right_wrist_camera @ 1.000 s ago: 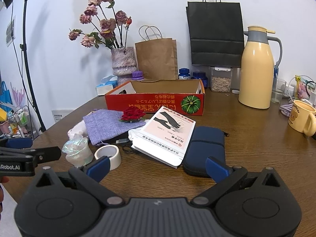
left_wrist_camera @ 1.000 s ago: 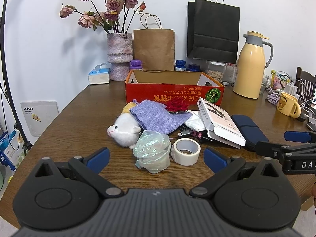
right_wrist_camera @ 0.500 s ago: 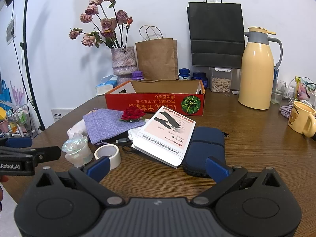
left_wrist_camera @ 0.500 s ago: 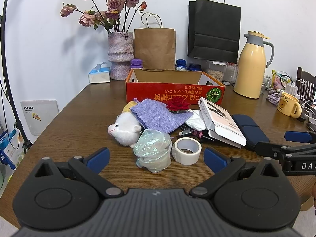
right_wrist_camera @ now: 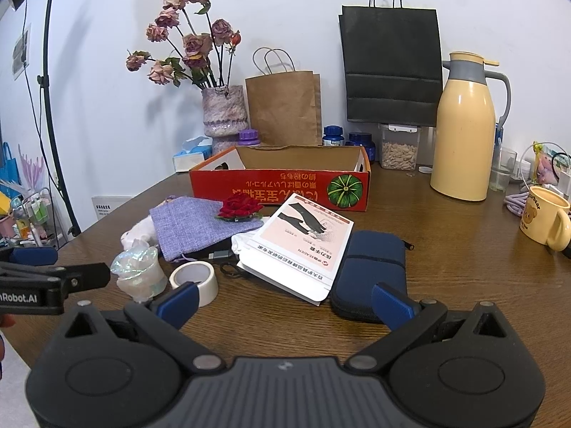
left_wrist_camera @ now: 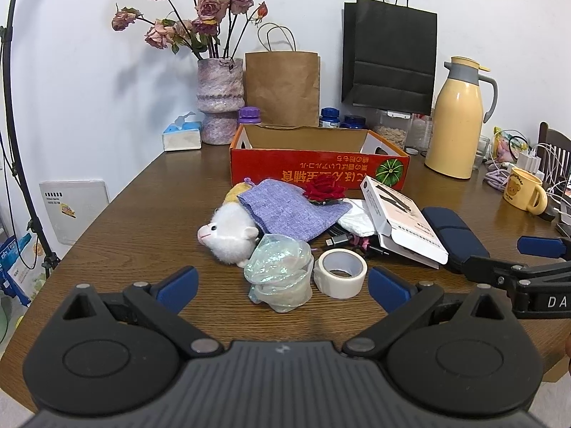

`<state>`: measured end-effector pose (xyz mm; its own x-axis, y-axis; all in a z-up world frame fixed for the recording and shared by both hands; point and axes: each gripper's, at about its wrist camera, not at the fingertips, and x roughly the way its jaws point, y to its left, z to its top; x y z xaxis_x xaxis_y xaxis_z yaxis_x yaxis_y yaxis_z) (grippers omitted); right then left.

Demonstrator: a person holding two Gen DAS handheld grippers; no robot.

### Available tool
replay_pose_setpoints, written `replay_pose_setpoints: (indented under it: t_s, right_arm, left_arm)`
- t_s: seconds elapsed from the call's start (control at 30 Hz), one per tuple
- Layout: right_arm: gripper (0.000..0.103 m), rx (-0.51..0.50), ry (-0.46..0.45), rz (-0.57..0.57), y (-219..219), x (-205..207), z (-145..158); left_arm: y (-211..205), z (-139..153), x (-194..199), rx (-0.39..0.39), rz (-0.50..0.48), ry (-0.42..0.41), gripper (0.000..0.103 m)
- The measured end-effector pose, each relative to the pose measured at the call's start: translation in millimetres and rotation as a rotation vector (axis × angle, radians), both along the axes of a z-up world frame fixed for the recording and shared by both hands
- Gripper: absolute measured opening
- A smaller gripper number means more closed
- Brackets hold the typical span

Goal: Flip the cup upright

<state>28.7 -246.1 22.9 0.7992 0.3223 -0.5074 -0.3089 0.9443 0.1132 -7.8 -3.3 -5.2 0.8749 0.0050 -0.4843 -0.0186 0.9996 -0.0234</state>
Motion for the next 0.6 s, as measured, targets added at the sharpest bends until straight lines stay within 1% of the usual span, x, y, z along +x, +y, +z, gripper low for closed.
replay_pose_setpoints:
  t_s: [0.6]
  right_arm:
    - [0.103,-0.012,-0.012,0.003,2.2,-1.5,-0.5]
  left_arm:
    - [1.7,-1.3,2.9,-0.005,0.002,0.004,0.103]
